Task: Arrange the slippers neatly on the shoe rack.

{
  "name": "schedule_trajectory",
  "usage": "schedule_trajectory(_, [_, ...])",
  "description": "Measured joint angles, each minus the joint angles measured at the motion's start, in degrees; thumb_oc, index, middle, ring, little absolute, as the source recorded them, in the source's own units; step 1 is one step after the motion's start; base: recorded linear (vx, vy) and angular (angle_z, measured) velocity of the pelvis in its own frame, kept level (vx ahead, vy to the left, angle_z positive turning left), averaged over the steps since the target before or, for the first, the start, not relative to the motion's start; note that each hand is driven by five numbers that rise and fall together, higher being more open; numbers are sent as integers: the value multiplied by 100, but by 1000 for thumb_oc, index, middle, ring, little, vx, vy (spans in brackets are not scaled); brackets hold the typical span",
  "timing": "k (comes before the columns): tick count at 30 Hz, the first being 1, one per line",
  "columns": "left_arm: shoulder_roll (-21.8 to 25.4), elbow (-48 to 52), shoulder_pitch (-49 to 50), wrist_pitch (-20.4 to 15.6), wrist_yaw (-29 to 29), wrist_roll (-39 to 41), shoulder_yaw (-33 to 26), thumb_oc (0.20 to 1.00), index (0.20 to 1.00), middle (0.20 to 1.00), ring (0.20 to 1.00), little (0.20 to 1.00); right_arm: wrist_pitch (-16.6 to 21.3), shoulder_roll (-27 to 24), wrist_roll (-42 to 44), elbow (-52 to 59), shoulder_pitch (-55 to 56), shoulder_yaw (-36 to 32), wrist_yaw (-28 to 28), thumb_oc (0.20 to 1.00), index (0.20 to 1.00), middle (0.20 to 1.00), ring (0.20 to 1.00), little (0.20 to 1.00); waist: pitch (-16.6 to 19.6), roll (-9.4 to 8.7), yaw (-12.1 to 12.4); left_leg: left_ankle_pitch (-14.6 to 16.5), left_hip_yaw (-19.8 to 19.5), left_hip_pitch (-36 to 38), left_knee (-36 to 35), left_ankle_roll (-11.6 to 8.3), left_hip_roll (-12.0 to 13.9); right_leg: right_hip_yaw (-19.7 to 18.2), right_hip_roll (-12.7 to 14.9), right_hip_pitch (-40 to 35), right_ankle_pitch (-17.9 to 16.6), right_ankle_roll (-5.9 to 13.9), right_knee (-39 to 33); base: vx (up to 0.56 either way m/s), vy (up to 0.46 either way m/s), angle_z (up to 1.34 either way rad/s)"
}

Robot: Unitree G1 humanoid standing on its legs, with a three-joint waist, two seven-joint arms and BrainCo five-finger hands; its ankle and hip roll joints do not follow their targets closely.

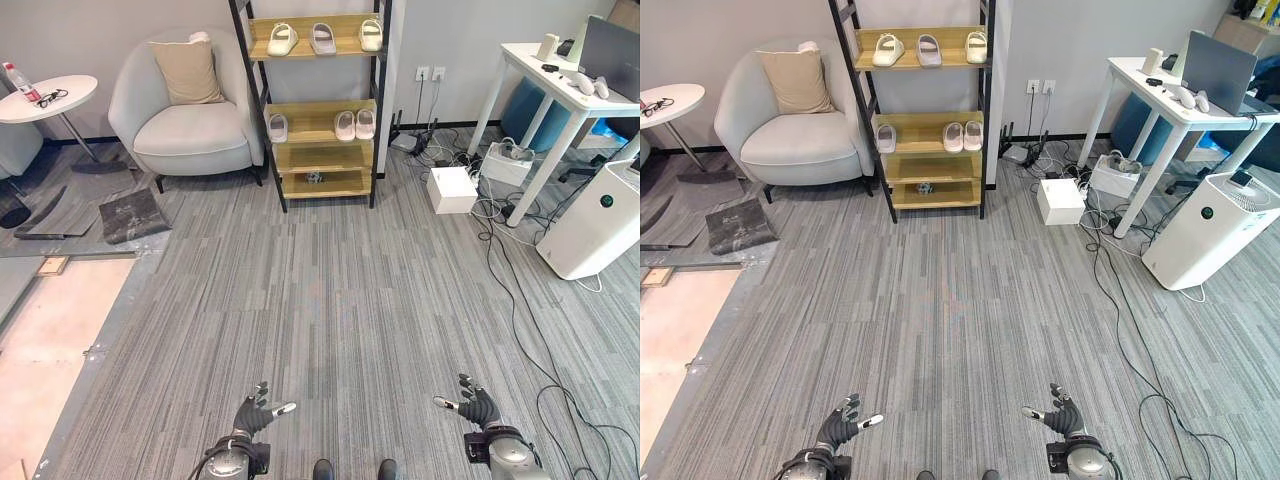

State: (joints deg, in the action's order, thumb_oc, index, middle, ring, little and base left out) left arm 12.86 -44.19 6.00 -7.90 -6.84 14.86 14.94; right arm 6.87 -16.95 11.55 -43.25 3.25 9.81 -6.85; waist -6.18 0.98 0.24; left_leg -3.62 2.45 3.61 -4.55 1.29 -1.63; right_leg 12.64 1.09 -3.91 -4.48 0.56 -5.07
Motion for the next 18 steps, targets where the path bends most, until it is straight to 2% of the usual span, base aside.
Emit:
schedule_trajectory(3, [-3, -29, -2, 1, -4, 0, 6, 1000, 1000, 1000, 1000, 1000, 21, 30, 96, 95, 0, -95, -4, 1000, 1000, 1000, 1000, 1000, -21, 2, 0, 13, 44, 69, -3, -7, 4, -20, 2, -58, 60, 80, 0, 4, 0, -6])
schedule_trajectory(9, [-119, -169, 14, 34, -15, 7, 14, 1000, 1000, 1000, 1000, 1000, 19, 32, 86, 96, 43, -102, -48, 1000, 1000, 1000, 1000, 1000, -15, 5, 2, 67, 48, 73, -39, -71, 7, -27, 3, -59, 59, 80, 0, 0, 0, 0])
schedule_trajectory(18, [-125, -138, 8, 34, -10, 241, 12, 1000, 1000, 1000, 1000, 1000, 17, 52, 217, 89, 154, -28, -4, 1000, 1000, 1000, 1000, 1000, 32, 2, 0, 26, 49, 72, -1, -13, 7, -11, 3, -60, 28, 60, 0, 0, 0, 0])
